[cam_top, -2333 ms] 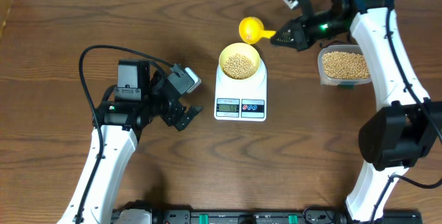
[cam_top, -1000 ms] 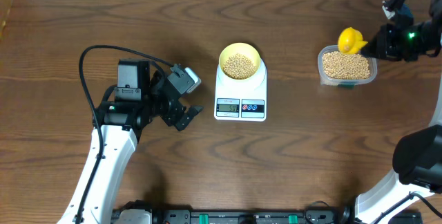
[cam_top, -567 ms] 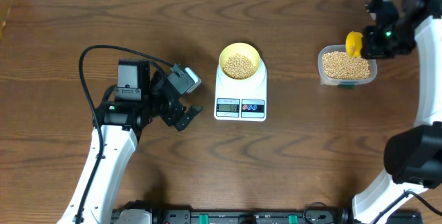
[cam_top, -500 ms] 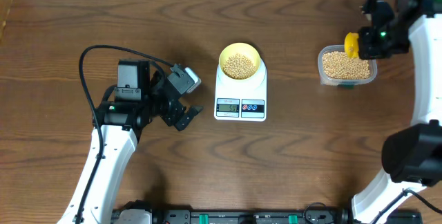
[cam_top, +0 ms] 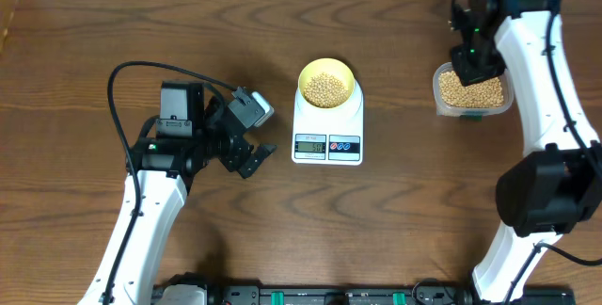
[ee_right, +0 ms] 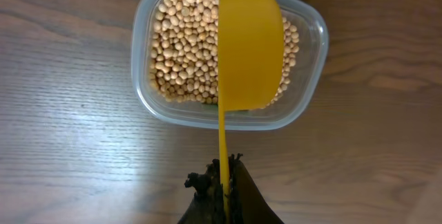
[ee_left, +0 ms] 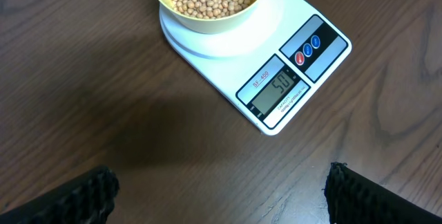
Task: Scoop item into bowl and weigh 50g on scale
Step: 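Lower the scoop into the soybean tub with the right gripper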
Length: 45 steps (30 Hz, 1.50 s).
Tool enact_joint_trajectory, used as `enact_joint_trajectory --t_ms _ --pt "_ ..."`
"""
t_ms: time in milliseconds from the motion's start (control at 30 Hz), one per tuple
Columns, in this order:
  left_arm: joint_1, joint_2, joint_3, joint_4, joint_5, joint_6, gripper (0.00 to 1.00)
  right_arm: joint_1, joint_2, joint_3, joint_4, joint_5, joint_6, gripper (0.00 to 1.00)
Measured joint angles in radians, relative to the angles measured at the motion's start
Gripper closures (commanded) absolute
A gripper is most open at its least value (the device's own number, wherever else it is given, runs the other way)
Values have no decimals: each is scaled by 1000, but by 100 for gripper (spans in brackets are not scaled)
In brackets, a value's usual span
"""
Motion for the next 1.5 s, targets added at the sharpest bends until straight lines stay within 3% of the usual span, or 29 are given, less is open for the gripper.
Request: enact_joint_trajectory --t_ms 267,600,933,1267,1500 --pt "0 0 0 0 0 0 3 16 0 0 -1 9 19 99" --pt "0 0 0 0 0 0 2 -88 0 0 -7 -314 82 99" --pt "0 0 0 0 0 0 2 -208 0 0 19 -500 182 99" --pt "0 0 0 0 0 0 3 -307 0 -9 11 -558 308 99" --pt "0 0 0 0 0 0 3 -312 0 -162 118 -622 481 99"
